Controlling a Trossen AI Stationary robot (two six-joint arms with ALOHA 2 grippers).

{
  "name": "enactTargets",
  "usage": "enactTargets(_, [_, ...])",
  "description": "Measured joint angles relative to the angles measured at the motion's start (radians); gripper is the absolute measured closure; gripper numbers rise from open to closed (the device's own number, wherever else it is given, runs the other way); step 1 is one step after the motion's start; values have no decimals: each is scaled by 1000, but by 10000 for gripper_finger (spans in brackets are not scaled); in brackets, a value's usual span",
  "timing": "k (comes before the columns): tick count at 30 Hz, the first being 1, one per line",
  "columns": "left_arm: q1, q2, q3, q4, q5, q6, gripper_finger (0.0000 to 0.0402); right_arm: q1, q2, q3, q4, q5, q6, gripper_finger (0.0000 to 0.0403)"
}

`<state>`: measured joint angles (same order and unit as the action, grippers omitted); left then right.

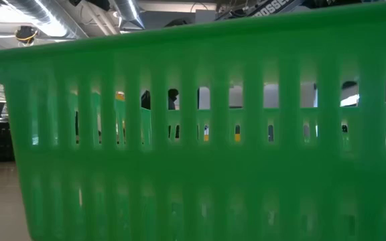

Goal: Stack baskets on shelf by color
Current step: Put the middle yellow basket on the shelf

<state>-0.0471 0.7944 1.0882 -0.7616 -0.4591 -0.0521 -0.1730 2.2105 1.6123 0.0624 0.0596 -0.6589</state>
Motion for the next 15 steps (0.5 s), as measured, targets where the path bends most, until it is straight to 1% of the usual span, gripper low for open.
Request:
enactTargets(10, [0,0,0,0,0,-1,331,3,0,0,6,-8,31,355])
enactTargets(15, [0,0,0,0,7,-2,331,17,0,-1,60,-8,30,355])
